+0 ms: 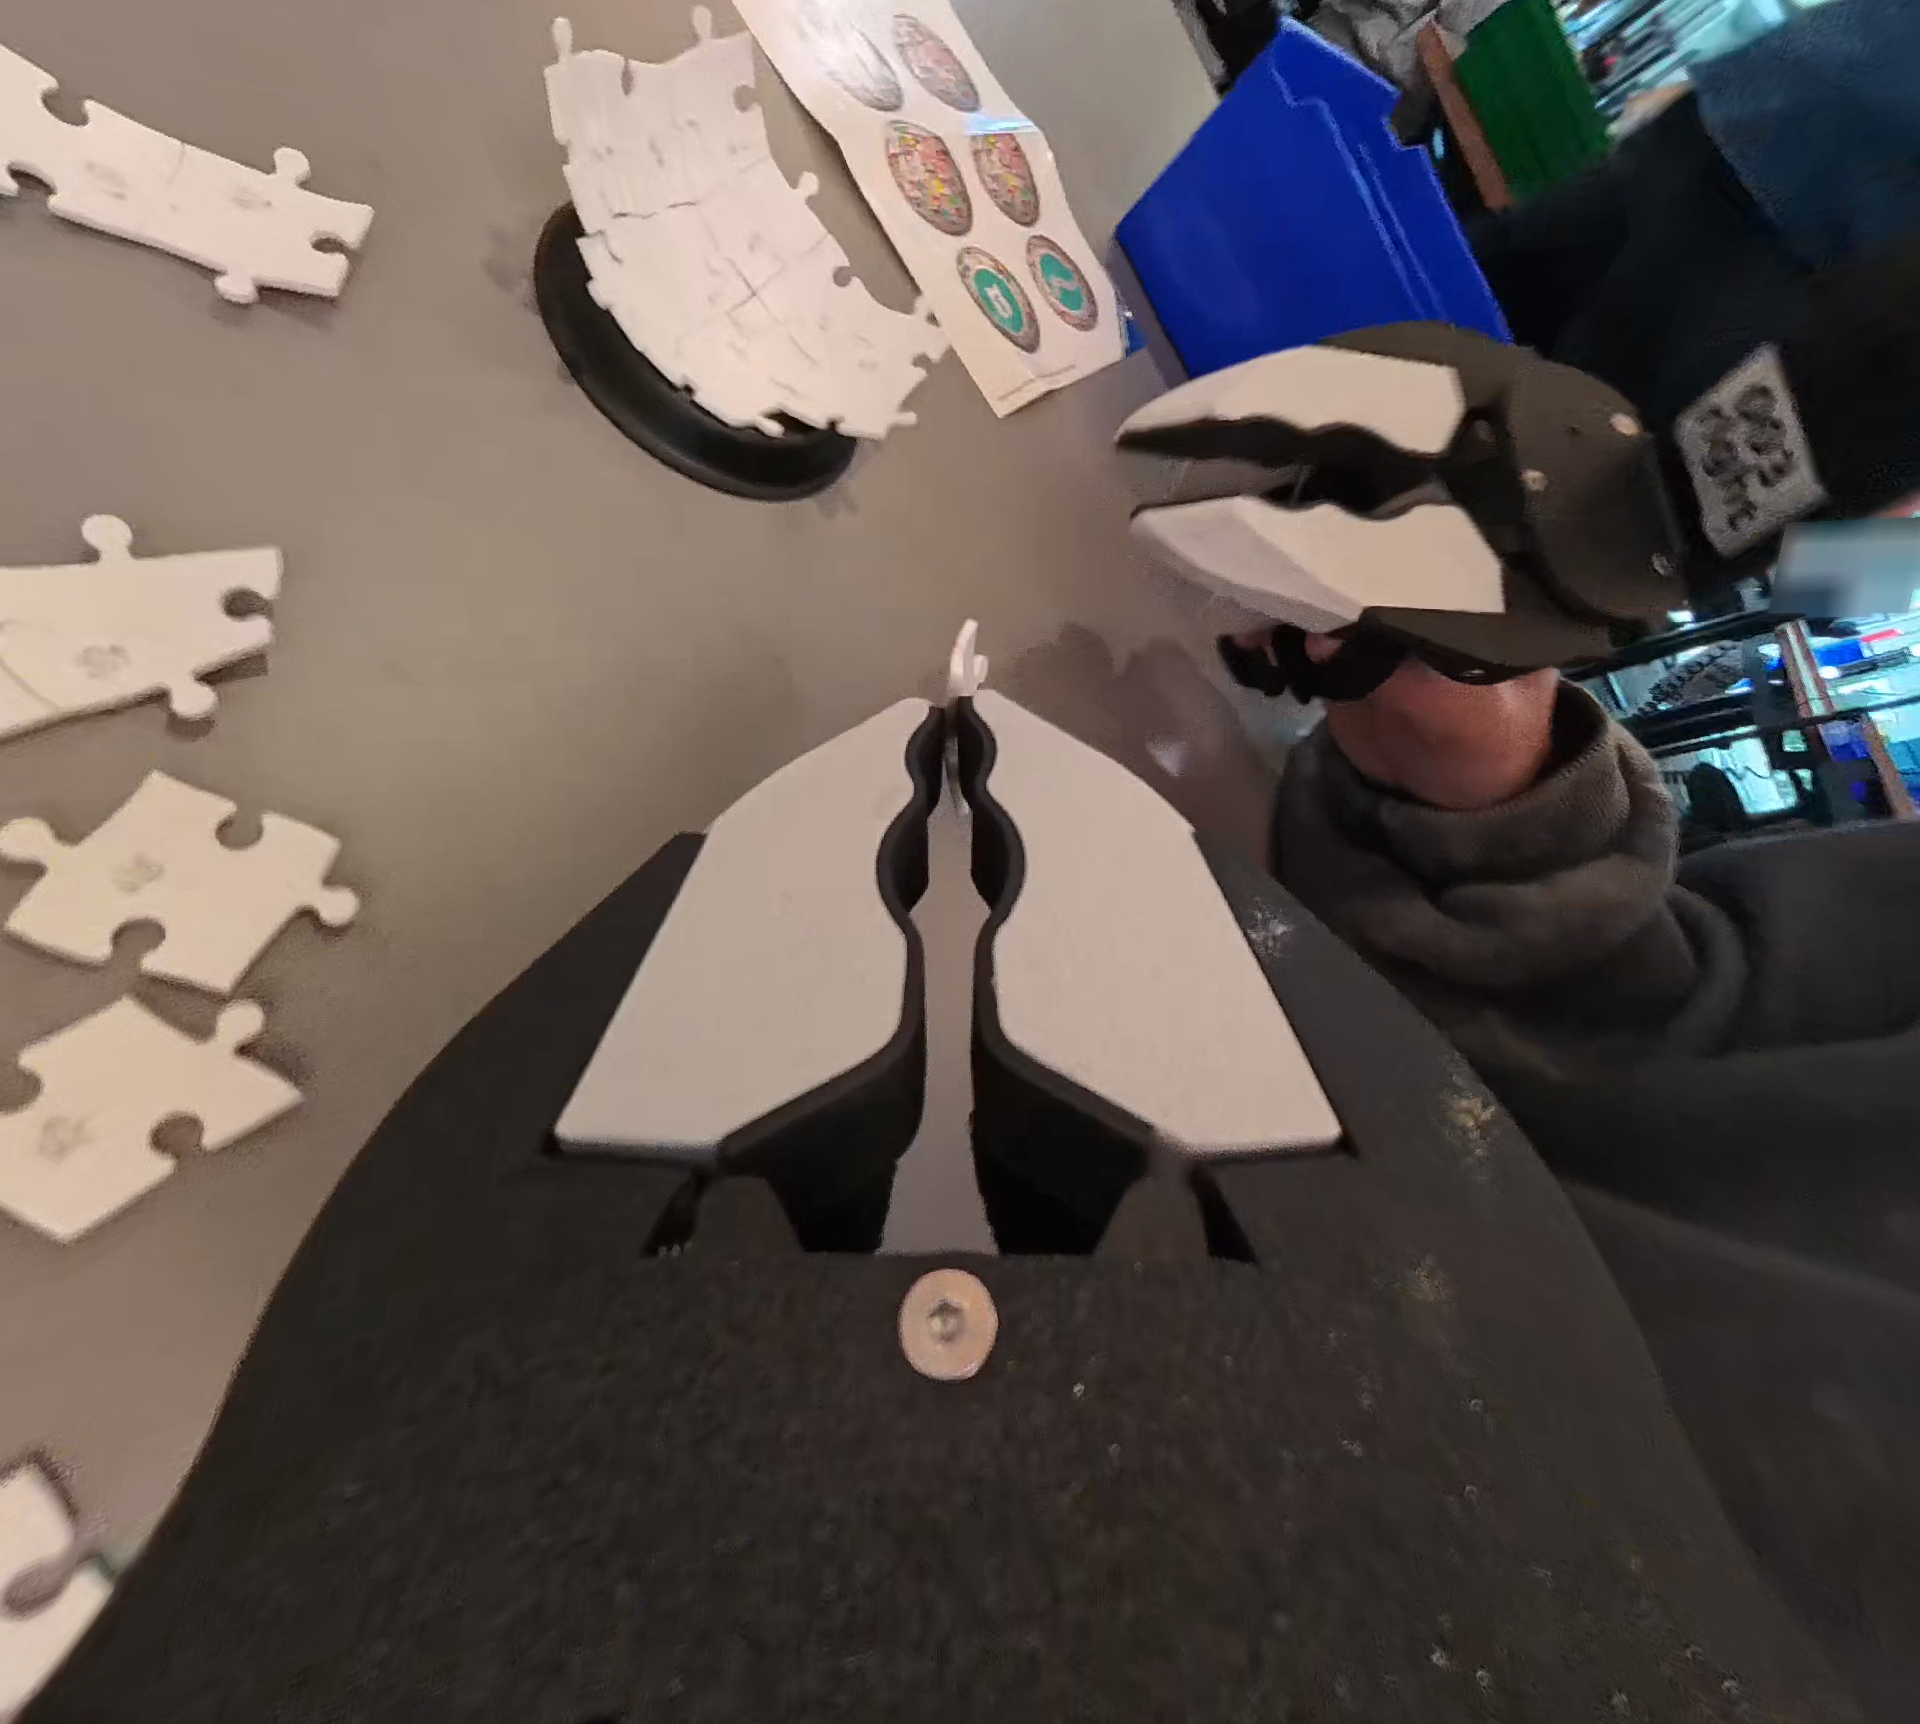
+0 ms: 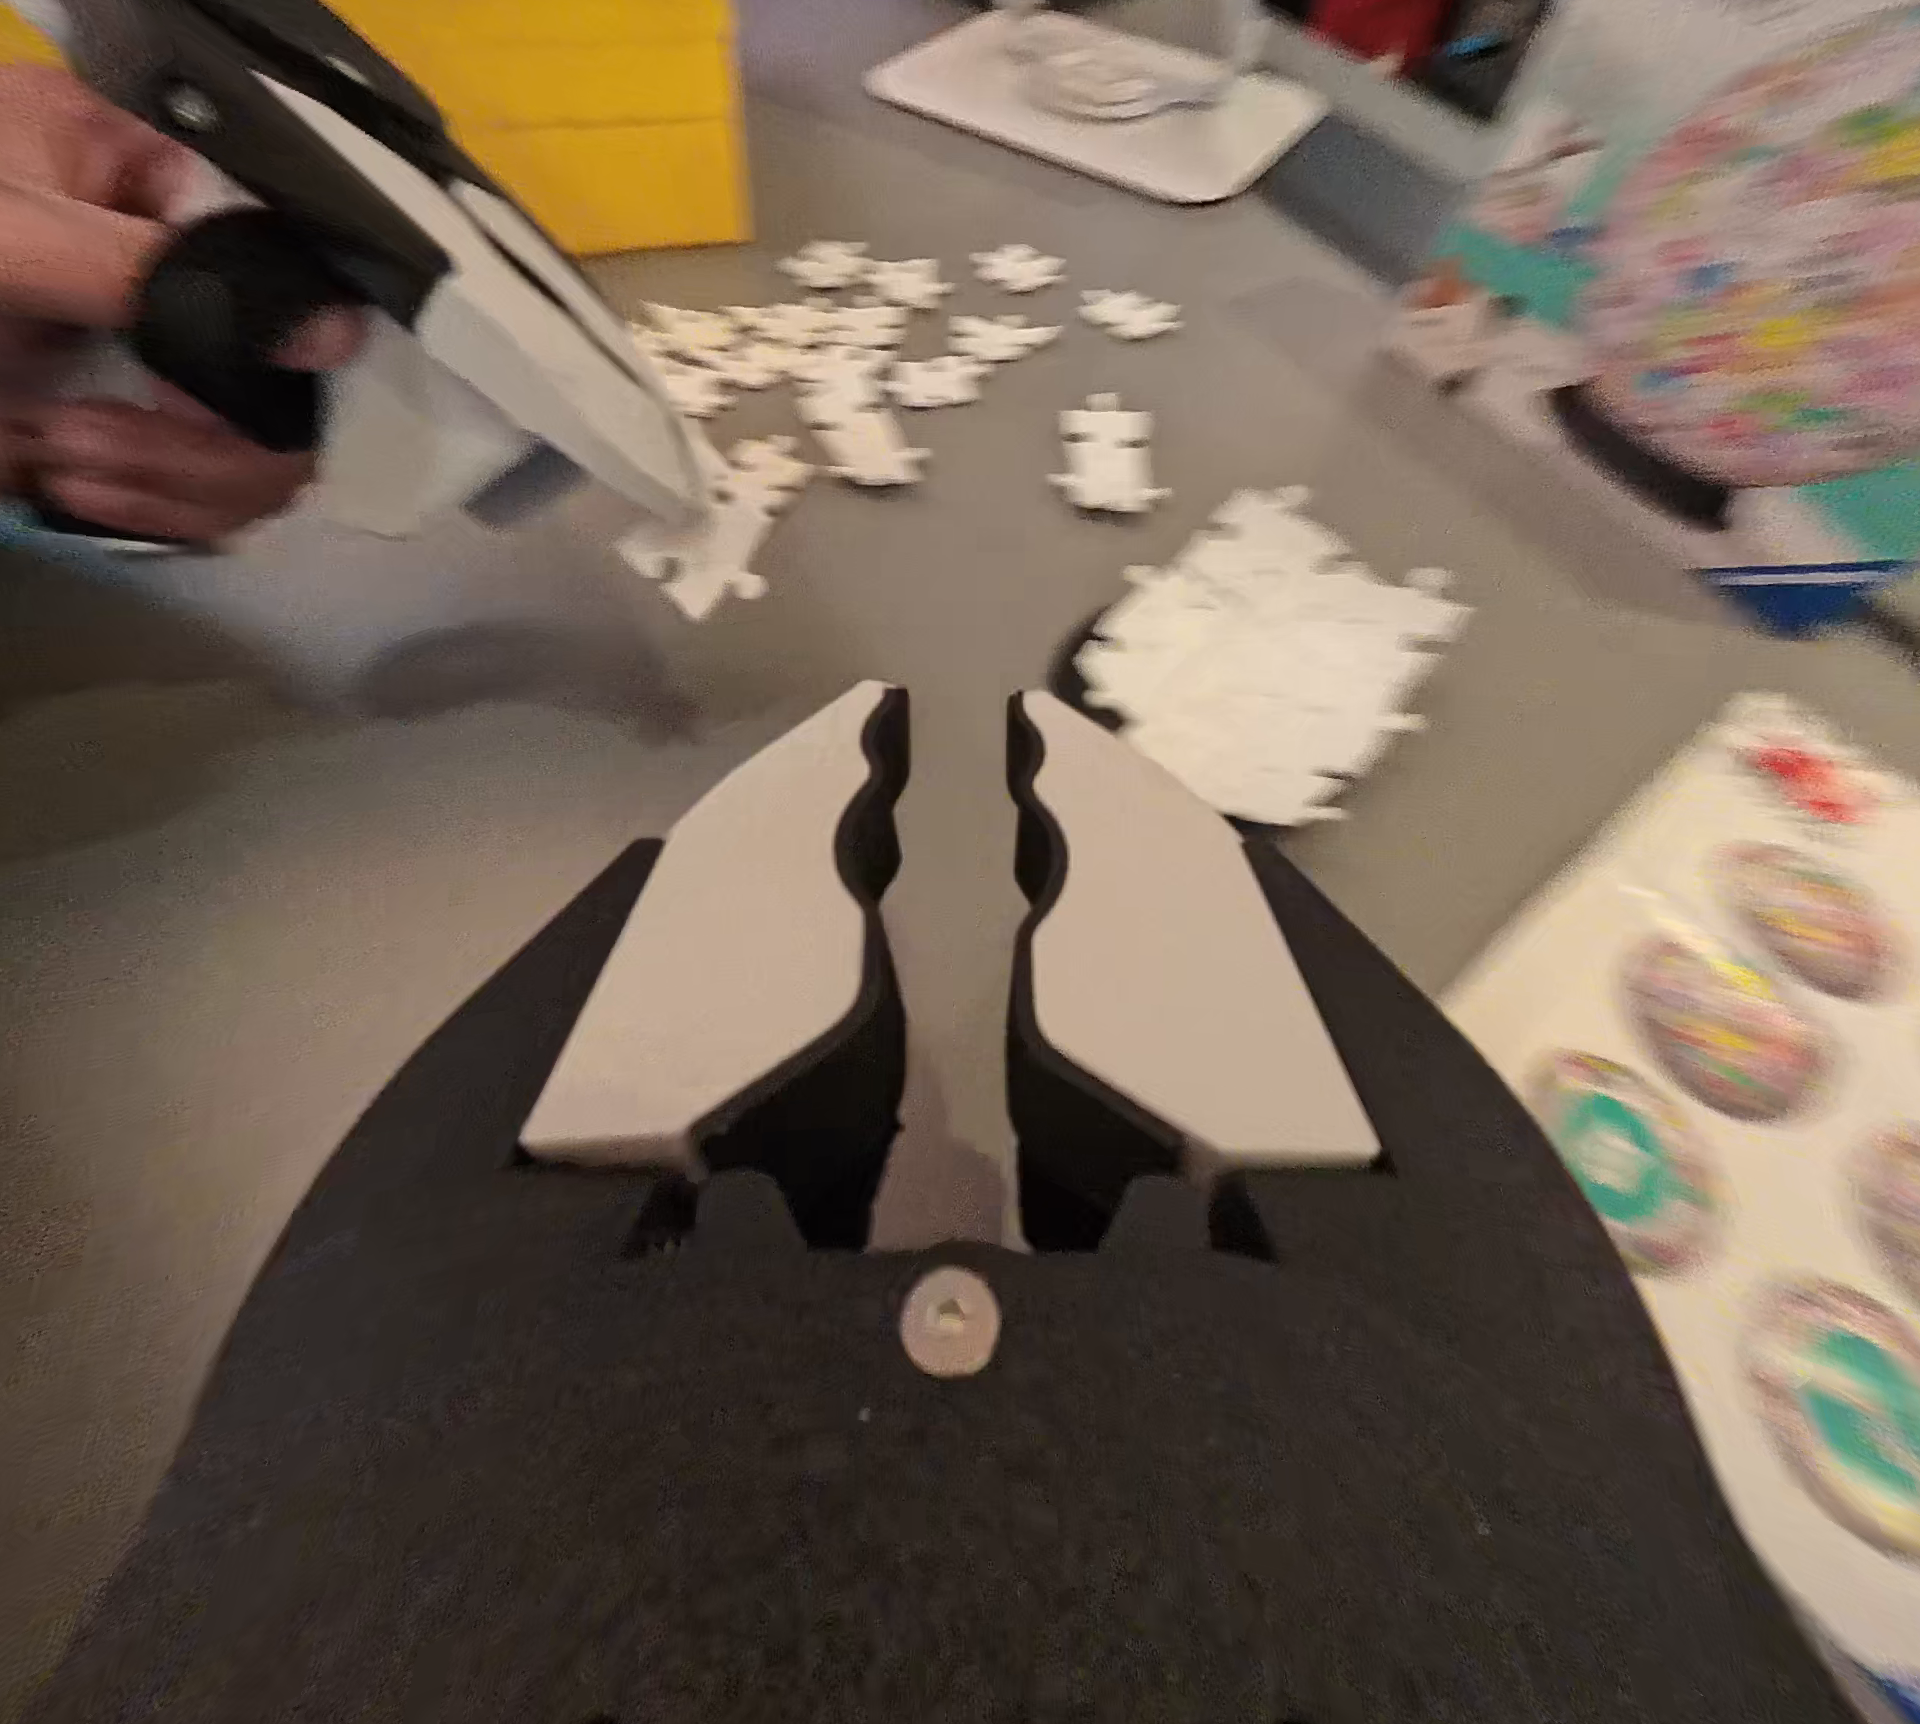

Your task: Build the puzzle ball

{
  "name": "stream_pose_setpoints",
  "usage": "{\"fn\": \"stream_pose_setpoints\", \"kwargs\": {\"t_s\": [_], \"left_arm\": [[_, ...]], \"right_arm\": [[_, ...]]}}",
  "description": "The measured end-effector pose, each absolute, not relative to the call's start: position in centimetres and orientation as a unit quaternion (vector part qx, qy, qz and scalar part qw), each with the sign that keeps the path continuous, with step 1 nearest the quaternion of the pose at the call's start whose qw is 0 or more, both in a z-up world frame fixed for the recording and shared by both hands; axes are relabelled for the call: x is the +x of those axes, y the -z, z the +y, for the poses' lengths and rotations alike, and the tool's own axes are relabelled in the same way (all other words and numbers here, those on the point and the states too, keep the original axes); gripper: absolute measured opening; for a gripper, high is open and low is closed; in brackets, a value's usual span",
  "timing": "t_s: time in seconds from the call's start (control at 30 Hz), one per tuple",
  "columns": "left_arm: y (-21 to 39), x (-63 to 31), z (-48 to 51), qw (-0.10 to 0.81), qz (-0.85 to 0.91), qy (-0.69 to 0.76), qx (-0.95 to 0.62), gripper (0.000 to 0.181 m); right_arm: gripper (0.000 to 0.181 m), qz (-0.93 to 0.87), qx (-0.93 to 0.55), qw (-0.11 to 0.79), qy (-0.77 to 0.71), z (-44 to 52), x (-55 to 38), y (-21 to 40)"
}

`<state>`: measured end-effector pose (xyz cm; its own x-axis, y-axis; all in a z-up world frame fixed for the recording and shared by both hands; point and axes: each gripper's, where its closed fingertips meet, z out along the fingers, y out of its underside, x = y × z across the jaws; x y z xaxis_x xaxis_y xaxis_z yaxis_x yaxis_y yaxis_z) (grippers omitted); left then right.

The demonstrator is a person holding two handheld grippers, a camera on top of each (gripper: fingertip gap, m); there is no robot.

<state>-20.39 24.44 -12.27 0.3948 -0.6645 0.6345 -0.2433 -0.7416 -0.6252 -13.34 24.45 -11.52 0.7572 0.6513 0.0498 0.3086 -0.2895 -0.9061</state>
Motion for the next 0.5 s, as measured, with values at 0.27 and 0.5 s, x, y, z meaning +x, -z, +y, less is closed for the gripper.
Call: {"fn": "stream_pose_setpoints", "kwargs": {"t_s": [0.27,0.5], "left_arm": [[14.4,-17.1,27.9,0.203,0.282,0.431,-0.833,0.002],[15.0,-15.9,30.0,0.172,0.245,0.439,-0.847,0.002]], "right_arm": [[0.039,-0.274,-0.831,0.478,-0.072,28.9,-8.4,14.4],[0.022,-0.336,-0.827,0.445,-0.065,29.9,-9.4,15.7]]}}
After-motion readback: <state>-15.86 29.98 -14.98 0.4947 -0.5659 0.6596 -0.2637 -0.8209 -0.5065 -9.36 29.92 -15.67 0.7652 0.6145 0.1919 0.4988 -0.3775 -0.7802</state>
